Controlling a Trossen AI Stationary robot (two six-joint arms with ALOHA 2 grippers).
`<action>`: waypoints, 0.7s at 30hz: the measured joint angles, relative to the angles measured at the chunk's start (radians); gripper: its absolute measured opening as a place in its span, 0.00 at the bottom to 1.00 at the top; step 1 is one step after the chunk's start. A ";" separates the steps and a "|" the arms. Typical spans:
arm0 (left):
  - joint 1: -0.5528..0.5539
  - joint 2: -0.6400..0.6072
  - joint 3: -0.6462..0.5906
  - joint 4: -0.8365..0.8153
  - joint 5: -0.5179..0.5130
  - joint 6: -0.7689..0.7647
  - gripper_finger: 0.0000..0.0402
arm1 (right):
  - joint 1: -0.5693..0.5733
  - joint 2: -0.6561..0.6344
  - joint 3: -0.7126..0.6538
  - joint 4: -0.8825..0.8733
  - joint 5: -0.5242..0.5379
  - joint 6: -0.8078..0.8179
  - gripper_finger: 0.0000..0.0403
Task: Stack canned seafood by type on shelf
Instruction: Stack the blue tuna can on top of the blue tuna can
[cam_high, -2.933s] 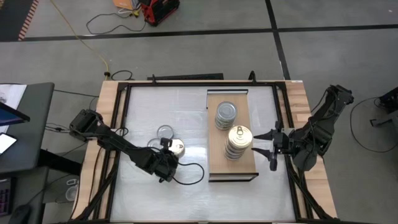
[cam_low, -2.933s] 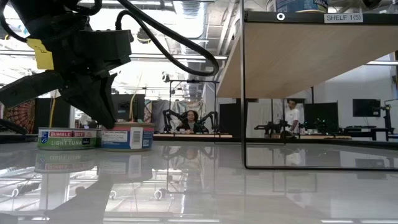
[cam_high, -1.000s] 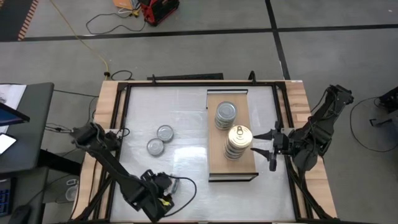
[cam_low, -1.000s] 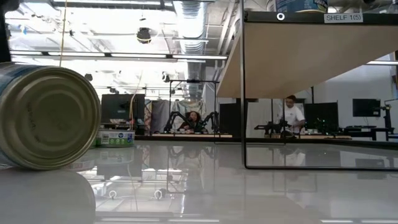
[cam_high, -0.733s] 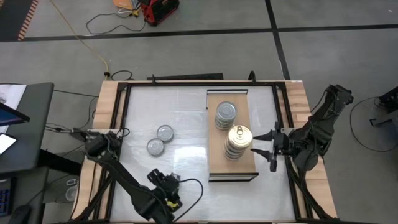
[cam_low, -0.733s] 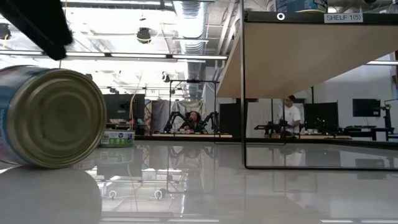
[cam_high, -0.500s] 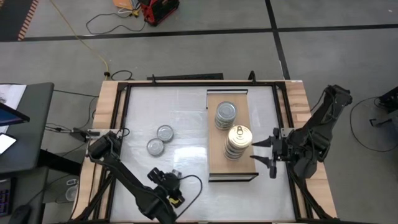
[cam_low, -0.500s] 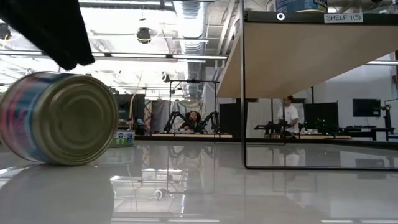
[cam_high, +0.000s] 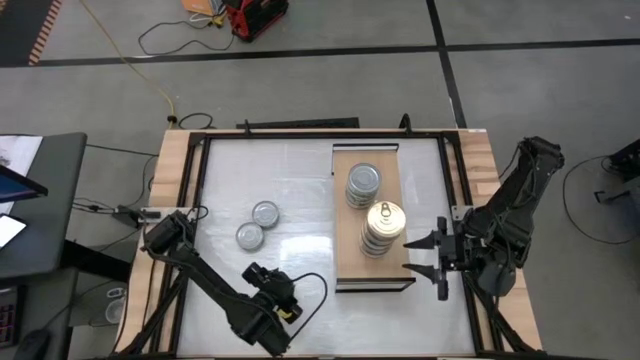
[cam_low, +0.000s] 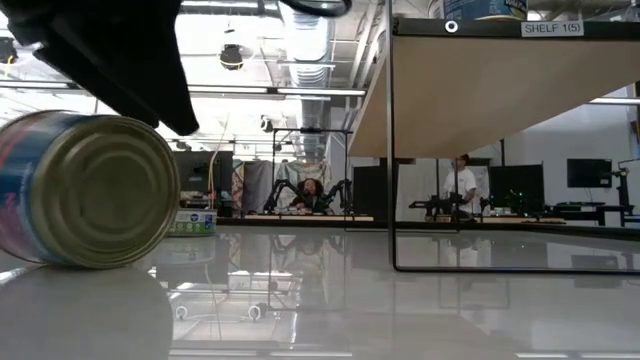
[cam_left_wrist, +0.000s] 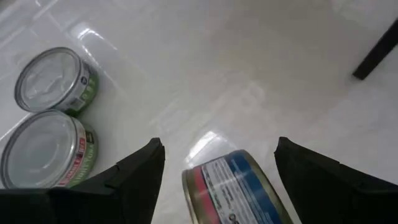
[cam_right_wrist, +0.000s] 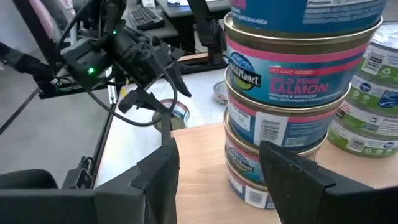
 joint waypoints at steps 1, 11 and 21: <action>-0.001 -0.001 0.000 0.003 -0.009 0.000 0.72 | 0.001 0.003 0.000 0.000 0.000 0.000 0.61; -0.088 -0.043 0.028 0.067 -0.009 -0.049 0.72 | 0.005 0.003 0.000 -0.004 0.000 0.010 0.61; -0.137 -0.042 0.028 0.045 -0.010 -0.134 0.72 | 0.005 0.004 0.000 -0.003 0.000 0.010 0.61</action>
